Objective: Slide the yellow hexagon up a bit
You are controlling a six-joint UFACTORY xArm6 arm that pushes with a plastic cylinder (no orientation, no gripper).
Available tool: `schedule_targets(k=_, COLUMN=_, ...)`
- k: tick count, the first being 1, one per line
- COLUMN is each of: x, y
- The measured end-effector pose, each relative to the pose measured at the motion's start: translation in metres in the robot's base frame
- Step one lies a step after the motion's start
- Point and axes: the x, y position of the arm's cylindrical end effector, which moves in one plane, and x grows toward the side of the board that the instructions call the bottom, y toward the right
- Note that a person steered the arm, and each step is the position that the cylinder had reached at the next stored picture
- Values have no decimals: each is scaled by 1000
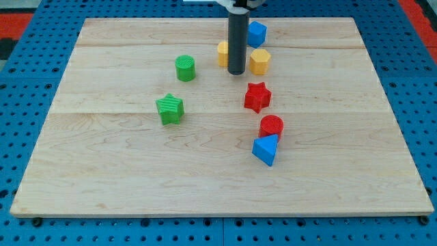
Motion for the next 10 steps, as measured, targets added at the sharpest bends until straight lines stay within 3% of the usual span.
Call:
schedule_targets(k=3, x=3, y=71)
schedule_targets(k=4, x=2, y=24)
schedule_targets(k=10, x=-34, y=61)
